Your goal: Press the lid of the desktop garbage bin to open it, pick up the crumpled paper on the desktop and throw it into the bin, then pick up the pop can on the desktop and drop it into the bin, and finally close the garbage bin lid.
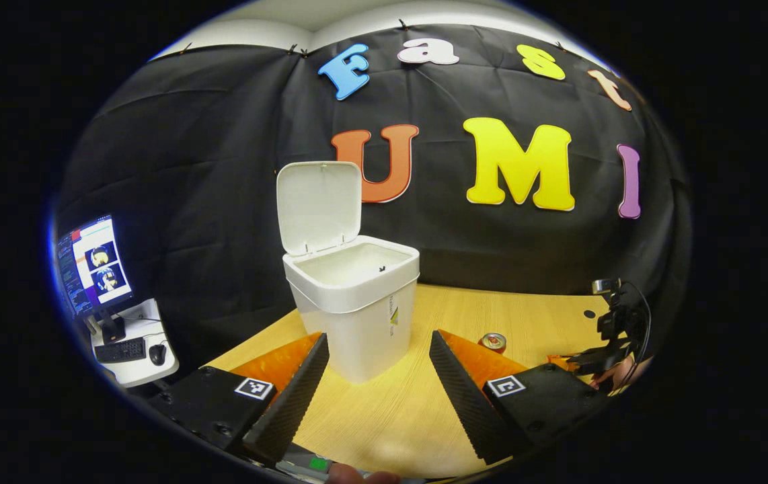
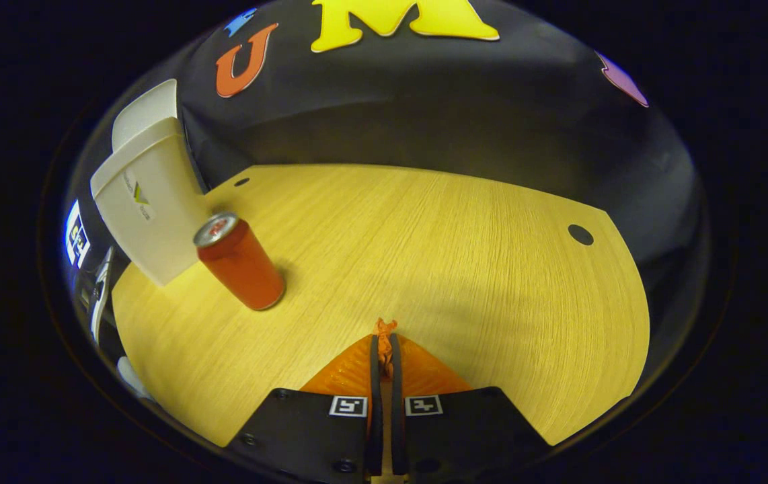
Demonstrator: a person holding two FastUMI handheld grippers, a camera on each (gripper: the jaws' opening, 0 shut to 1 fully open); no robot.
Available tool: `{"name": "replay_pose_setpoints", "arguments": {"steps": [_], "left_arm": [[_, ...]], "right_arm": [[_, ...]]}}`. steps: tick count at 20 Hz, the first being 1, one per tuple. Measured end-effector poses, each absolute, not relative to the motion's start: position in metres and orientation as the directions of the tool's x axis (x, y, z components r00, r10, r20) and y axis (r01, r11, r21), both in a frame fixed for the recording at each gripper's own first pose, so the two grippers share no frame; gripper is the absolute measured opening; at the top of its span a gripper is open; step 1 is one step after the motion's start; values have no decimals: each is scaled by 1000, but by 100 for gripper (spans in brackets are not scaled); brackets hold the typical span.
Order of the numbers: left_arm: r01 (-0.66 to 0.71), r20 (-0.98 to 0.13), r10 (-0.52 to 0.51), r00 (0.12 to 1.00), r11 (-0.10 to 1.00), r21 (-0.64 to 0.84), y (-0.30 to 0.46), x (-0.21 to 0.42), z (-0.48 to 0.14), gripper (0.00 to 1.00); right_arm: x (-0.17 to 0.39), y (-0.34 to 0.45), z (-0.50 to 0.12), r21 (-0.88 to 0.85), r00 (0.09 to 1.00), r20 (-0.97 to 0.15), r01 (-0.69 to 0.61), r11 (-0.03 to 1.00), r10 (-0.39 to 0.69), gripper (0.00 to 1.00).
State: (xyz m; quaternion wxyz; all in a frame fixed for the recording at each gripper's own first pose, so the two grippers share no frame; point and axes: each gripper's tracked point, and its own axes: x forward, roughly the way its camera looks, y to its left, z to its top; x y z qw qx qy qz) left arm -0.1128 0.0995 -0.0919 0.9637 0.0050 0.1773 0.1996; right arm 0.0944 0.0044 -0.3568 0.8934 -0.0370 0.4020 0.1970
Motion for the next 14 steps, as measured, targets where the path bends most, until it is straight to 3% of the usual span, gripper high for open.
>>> {"name": "replay_pose_setpoints", "arguments": {"steps": [8,14], "left_arm": [[-355,-340,350,873,934,49,108,-108,-107,99],[-361,-341,347,874,932,24,127,-121,-115,99]], "right_arm": [[85,70,-214,138,699,-553,-461,877,454,6],[95,149,-136,174,717,-434,-527,832,545,5]]}}
